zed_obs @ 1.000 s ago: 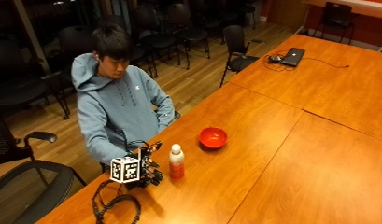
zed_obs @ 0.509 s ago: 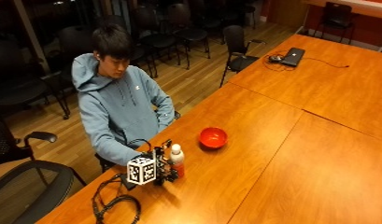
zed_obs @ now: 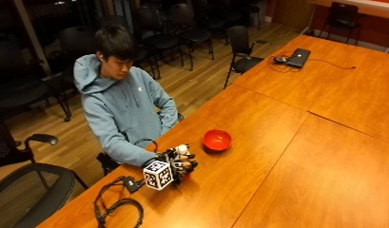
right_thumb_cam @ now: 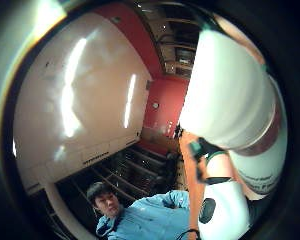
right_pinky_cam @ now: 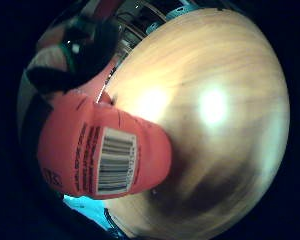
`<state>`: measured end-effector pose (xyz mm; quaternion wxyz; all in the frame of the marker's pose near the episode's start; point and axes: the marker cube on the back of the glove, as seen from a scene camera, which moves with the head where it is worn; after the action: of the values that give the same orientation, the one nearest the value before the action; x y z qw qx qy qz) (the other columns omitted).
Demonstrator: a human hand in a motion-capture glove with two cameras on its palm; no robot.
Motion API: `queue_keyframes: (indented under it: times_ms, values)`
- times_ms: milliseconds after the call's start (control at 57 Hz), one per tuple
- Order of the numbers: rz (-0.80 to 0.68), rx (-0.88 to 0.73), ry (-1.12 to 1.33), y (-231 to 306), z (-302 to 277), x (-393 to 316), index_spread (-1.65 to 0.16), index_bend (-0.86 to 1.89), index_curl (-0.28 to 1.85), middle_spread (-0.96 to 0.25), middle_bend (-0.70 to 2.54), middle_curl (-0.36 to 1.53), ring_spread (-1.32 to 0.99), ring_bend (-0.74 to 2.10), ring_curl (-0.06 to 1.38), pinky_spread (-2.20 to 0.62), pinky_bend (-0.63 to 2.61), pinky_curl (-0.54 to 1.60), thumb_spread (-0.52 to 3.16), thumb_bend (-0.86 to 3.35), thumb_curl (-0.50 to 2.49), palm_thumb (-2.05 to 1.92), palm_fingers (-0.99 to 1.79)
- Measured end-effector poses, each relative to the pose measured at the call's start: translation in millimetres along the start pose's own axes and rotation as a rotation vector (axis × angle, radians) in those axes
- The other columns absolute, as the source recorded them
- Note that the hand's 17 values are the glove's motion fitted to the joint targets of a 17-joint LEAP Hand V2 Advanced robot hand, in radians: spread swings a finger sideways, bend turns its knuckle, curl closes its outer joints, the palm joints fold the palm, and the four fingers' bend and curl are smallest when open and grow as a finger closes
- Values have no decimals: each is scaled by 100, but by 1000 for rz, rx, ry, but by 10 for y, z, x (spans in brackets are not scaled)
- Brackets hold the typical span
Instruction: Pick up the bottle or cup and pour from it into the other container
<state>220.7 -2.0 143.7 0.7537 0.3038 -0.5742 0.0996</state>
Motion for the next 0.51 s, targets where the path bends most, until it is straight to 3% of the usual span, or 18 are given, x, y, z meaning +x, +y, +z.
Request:
queue_keyframes:
  times_ms: [105, 158, 509]
  values:
    - [6, 61, -13, -18, 89, 0, -27, 27, 28, 6, 33, 33, 2, 63, 30, 13, 72, 23, 76, 7, 46, 98, 89]
    - [3, 80, -12, -25, 130, -1, -22, 26, 31, 2, 37, 36, -4, 62, 32, 5, 65, 23, 69, 5, 49, 101, 100]
    - [14, 32, 74, -144, 410, -129, -13, 16, 39, -4, 29, 42, -14, 50, 38, -12, 56, 28, 35, -3, 59, 107, 115]
